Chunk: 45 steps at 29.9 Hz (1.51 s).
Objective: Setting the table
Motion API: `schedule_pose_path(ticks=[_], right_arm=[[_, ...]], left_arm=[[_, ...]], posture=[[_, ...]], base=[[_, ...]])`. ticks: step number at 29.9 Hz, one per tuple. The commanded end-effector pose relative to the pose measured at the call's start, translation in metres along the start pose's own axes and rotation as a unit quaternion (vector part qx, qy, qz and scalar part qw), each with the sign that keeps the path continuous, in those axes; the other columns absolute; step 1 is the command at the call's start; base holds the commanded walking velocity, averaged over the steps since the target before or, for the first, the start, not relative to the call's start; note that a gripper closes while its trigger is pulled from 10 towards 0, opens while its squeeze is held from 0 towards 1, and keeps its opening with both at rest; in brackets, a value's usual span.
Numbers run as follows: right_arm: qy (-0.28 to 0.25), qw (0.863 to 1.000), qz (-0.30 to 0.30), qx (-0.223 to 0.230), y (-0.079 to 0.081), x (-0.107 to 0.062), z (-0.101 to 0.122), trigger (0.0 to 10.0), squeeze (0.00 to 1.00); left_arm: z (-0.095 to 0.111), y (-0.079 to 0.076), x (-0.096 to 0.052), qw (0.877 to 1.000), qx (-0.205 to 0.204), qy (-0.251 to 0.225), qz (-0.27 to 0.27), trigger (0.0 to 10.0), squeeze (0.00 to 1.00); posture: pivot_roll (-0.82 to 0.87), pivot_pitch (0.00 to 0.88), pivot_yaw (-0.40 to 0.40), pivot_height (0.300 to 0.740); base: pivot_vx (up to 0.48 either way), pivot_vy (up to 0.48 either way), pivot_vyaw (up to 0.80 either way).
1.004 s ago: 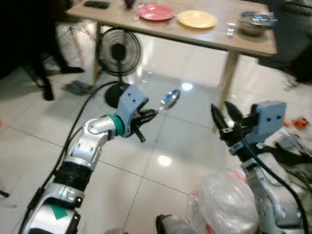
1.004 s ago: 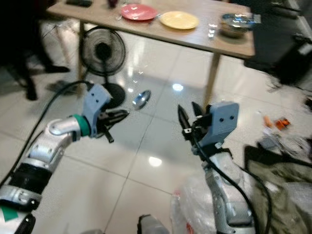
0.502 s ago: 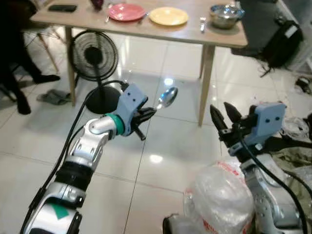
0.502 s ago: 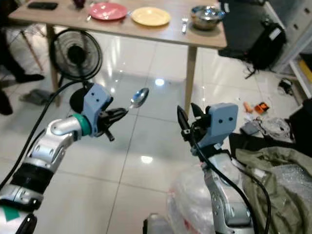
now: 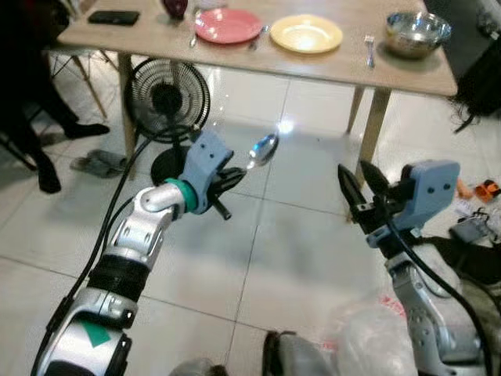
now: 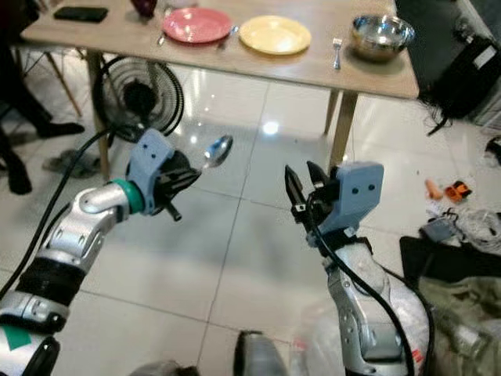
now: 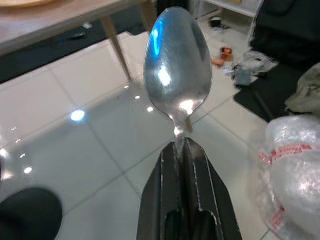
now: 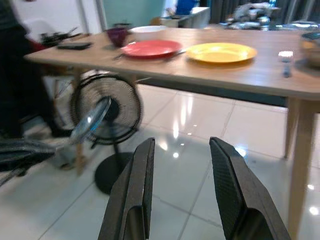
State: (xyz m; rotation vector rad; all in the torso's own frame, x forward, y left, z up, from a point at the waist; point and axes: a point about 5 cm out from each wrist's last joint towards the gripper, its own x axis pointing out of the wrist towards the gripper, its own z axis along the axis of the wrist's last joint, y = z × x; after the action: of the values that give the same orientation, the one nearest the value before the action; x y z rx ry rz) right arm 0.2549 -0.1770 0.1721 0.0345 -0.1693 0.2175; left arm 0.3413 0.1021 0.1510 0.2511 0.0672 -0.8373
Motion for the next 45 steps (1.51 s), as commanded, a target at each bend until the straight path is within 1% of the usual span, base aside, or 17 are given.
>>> schedule_pose_path(ticks=[1, 8, 21, 24, 32, 38, 45], right_arm=[[0.004, 1.0, -0.011, 0.001, -0.004, -0.002, -0.001, 10.0, 0.0], [0.003, 1.0, -0.013, -0.002, -0.005, -0.002, -0.001, 10.0, 0.0], [-0.007, 1.0, -0.019, -0.006, -0.007, 0.0, 0.003, 10.0, 0.0], [-0.012, 0.999, -0.033, -0.004, -0.01, 0.0, 0.005, 10.0, 0.0], [-0.018, 0.999, -0.051, -0.002, -0.017, 0.001, 0.008, 10.0, 0.0], [-0.025, 0.997, -0.068, -0.007, -0.021, 0.002, 0.01, 10.0, 0.0], [-0.029, 0.998, -0.062, -0.008, -0.02, 0.002, 0.012, 10.0, 0.0]], left_arm=[[0.002, -0.003, 0.002, 1.0, 0.003, -0.003, -0.008, 10.0, 0.0], [0.002, -0.003, 0.002, 1.0, 0.004, -0.003, -0.009, 10.0, 0.0], [0.002, -0.002, 0.003, 1.0, 0.005, -0.003, -0.009, 10.0, 0.0], [0.002, -0.002, 0.003, 1.0, 0.005, -0.003, -0.009, 10.0, 0.0], [0.002, -0.002, 0.003, 1.0, 0.005, -0.004, -0.009, 10.0, 0.0], [0.002, -0.002, 0.003, 1.0, 0.005, -0.004, -0.009, 10.0, 0.0], [0.002, -0.002, 0.003, 1.0, 0.005, -0.004, -0.01, 10.0, 0.0]], posture=[[-0.03, 0.003, 0.053, 0.74], [-0.03, 0.004, 0.053, 0.74], [-0.02, 0.004, 0.054, 0.74], [-0.02, 0.003, 0.054, 0.74], [-0.02, 0.0, 0.054, 0.74], [-0.02, 0.0, 0.053, 0.74], [-0.02, 0.0, 0.052, 0.74]], base=[[0.416, 0.0, -0.8], [0.407, 0.0, -0.74], [0.396, 0.0, 0.0], [0.398, 0.0, 0.0], [0.398, 0.0, -0.73], [0.394, 0.0, 0.0], [0.388, 0.0, 0.0]])
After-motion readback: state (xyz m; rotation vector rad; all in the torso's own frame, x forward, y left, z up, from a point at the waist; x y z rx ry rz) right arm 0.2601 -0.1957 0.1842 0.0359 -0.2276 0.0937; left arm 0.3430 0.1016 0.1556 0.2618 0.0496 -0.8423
